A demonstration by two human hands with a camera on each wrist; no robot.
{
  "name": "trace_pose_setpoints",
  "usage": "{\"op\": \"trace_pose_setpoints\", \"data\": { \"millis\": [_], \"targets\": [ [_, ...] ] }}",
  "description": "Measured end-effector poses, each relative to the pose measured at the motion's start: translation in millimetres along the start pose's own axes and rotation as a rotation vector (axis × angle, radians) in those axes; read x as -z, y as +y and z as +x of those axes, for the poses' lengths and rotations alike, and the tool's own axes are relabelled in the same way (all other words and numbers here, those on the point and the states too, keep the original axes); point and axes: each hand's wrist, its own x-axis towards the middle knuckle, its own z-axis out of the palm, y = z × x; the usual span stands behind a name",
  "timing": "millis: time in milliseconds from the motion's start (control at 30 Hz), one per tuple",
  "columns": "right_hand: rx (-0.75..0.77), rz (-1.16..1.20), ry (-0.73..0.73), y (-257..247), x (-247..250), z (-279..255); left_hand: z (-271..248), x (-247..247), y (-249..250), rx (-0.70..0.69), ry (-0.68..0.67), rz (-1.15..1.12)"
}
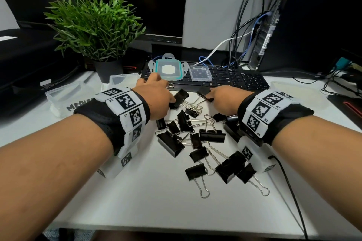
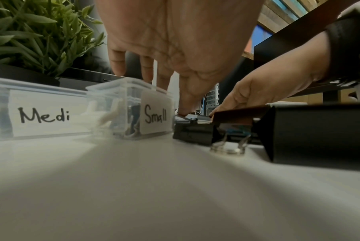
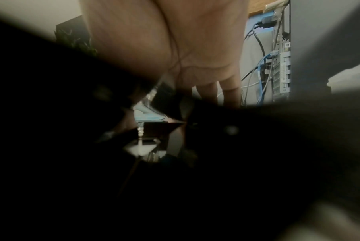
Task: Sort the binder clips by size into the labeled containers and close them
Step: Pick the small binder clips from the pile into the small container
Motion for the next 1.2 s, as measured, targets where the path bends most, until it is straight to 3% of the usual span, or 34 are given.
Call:
{"op": "trace_pose_setpoints", "data": {
  "millis": [167,467,733,933,1033,1200],
  "targets": [
    [-0.081,0.267,0.196,23,11,-15,-1,-1,-3,-0.036,0.076,-0.088],
    [-0.226,0.197,0.078,70,-6,-41,-3,3,14,-0.194,0.138,-0.094],
    [-0.259,0.205,0.129,90,-21,-51,0,9,42,-0.265,0.183,-0.119],
    [-0.183,0.141,0.100,87,-31,-61,1,15,61,-0.403,0.195,-0.138],
    [-0.105,0.266,0.140,85,-32,-63,-1,18,75,-0.519,0.160,-0.149],
    [-0.041,0.503,0.364,85,-32,-59,-1,17,90,-0.595,0.031,-0.085]
  ]
}}
